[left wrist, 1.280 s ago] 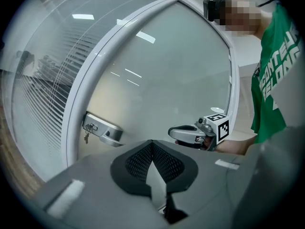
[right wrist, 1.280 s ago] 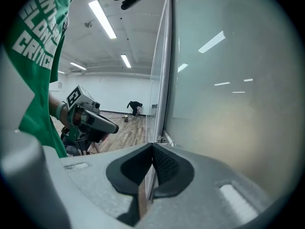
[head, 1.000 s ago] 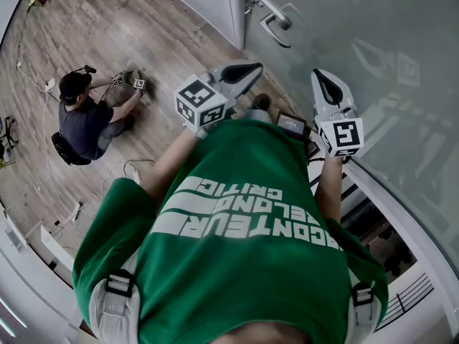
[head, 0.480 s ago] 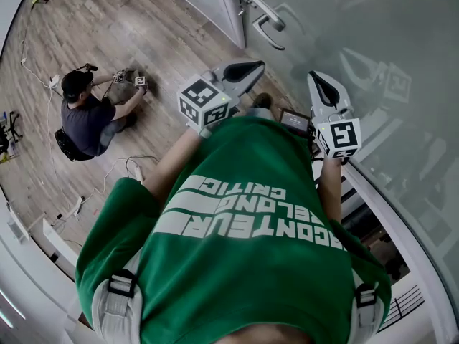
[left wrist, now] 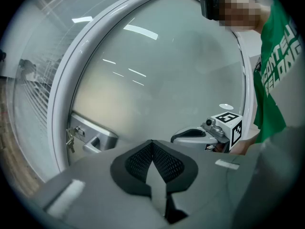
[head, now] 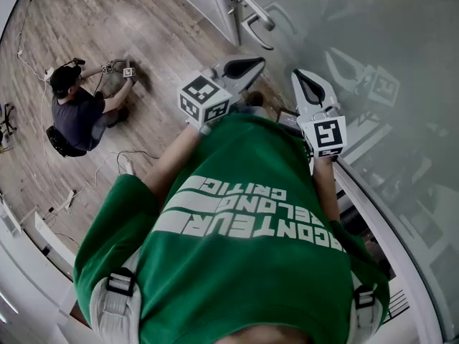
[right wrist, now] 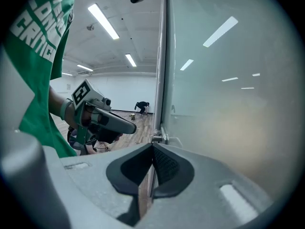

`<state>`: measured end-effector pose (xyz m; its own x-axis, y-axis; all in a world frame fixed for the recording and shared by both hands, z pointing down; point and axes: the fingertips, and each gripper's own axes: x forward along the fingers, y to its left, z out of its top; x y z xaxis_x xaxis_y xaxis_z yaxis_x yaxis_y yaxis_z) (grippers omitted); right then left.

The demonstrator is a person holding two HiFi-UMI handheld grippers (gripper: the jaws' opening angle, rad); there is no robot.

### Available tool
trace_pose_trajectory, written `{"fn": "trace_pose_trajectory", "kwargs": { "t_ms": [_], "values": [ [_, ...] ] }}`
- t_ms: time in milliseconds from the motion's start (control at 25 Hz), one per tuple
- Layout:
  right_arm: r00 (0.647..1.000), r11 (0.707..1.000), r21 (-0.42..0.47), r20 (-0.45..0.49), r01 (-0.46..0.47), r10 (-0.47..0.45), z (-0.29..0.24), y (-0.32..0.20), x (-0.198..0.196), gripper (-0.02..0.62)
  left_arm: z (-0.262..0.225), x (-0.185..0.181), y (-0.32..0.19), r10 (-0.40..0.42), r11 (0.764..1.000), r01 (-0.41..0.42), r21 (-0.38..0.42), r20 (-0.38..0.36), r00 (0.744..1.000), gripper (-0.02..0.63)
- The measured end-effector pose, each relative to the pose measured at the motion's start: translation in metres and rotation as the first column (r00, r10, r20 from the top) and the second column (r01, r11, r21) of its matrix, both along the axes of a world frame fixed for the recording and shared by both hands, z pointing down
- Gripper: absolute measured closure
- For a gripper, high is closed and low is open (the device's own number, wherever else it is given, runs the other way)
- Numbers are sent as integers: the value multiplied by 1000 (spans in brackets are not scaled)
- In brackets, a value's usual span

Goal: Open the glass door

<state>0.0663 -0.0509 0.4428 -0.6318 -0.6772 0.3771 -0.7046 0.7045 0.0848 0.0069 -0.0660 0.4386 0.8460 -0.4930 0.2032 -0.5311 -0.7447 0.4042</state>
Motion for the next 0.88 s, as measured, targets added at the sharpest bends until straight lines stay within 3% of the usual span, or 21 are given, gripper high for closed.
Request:
{"fn": "trace_pose_trajectory", "kwargs": {
  "t_ms": [880],
  "values": [
    [995, 995, -63, -61, -79, 75, 30, -29, -43, 601, 12, -27, -21, 91, 996, -91, -16, 22, 996, 591]
  ]
}}
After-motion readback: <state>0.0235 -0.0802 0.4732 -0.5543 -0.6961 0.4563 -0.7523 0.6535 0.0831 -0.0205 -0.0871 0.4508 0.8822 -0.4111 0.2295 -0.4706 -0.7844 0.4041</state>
